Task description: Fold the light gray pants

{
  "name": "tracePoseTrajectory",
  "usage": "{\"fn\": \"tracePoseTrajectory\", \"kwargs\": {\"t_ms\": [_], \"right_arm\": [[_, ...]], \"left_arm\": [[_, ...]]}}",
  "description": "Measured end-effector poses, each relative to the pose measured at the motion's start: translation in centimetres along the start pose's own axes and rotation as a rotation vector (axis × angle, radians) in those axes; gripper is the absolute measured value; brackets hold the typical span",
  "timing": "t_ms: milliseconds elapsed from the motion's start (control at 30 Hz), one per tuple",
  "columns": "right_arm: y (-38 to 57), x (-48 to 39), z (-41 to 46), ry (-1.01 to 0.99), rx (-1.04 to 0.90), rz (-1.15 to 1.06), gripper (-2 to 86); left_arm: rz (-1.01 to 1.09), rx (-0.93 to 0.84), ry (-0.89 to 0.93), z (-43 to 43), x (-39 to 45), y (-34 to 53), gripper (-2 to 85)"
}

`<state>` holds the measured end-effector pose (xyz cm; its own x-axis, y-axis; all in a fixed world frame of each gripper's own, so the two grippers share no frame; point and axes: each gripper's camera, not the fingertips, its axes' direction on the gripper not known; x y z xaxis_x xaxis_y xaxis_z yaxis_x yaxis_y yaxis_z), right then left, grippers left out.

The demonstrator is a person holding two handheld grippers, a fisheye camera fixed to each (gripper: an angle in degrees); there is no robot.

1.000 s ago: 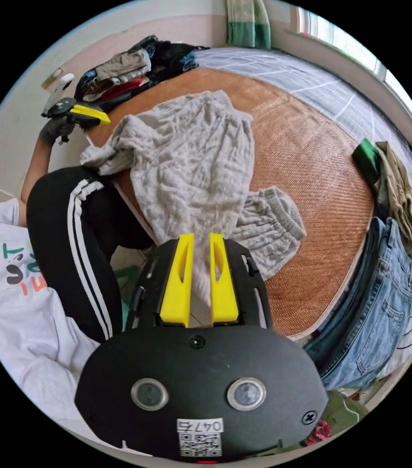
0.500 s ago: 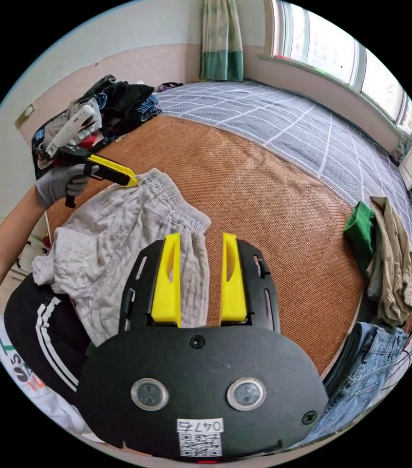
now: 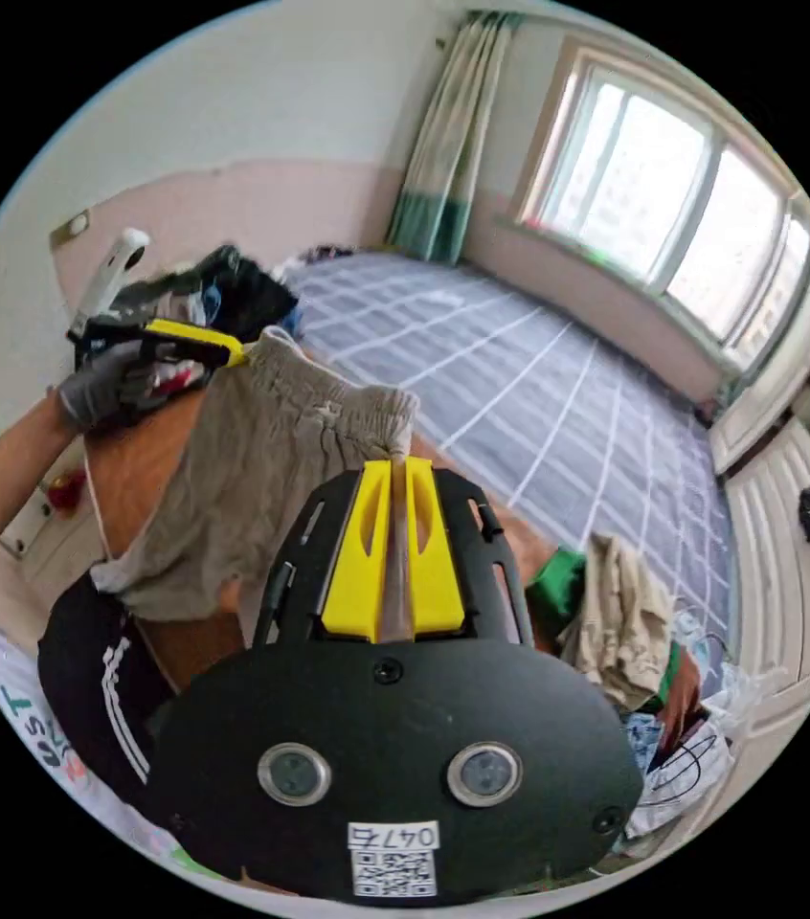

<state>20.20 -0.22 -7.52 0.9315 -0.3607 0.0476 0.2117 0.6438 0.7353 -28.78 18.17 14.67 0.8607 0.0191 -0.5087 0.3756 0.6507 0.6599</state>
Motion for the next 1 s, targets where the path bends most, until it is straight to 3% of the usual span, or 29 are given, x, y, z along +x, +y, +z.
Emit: {"fn": "tracePoseTrajectory", "kwargs": {"t_ms": [67, 133, 267, 400, 533, 667, 900, 1000], "right_arm": [[-2.2, -0.9, -8.6, 0.165, 0.251, -0.020, -0.3], [-2.5, -2.0, -12.8, 0.232, 0.330, -0.059, -0.3], [0.4, -4.5, -15.7, 0.123, 0.306, -0.143, -0.2], [6.4, -8.6, -12.2, -0.100, 0.186, -0.300, 0.0], [15.0, -16.1, -3.8, -0.280, -0.026, -0.443, 0.0], [21.4, -22.4, 3.2, -0.378, -0.198, -0.389, 0.0], [23.0, -23.3, 5.2, -0.520, -0.185, -0.159, -0.2], [21.6, -24.4, 6.9, -0.629, -0.185, -0.061, -0.1]], "left_arm": [[0.183, 0.228, -0.141, -14.0, 9.1, -7.9, -0.8], [0.316, 0.310, -0.216, -21.9, 14.9, -10.3, -0.8], [0.551, 0.233, -0.233, -29.4, 21.8, -6.5, -0.7], [0.667, 0.006, -0.129, -26.3, 22.7, 5.6, -0.4], [0.703, -0.333, 0.028, -15.5, 23.1, 23.1, -0.1], [0.675, -0.531, 0.014, -6.5, 23.6, 36.0, 0.0], [0.548, -0.473, -0.066, -9.6, 18.3, 36.9, 0.2], [0.492, -0.483, -0.241, -11.1, 14.8, 36.3, 0.4]]}}
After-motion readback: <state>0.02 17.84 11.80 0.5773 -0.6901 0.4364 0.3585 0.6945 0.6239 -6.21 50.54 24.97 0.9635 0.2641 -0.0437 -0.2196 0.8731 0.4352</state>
